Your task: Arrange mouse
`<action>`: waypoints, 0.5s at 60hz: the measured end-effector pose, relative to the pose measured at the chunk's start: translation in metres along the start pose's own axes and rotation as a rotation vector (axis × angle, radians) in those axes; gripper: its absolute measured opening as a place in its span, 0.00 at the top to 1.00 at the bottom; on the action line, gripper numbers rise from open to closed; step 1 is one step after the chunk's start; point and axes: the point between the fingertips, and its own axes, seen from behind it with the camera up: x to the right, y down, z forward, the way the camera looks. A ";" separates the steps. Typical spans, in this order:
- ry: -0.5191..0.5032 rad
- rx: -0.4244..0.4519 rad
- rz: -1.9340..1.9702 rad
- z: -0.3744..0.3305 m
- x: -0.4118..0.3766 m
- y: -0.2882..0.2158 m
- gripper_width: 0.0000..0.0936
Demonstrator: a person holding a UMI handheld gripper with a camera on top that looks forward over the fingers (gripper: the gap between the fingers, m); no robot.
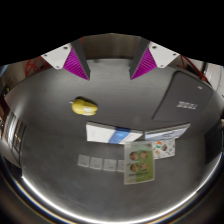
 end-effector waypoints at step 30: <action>-0.127 -0.009 -0.024 0.082 -0.008 -0.040 0.12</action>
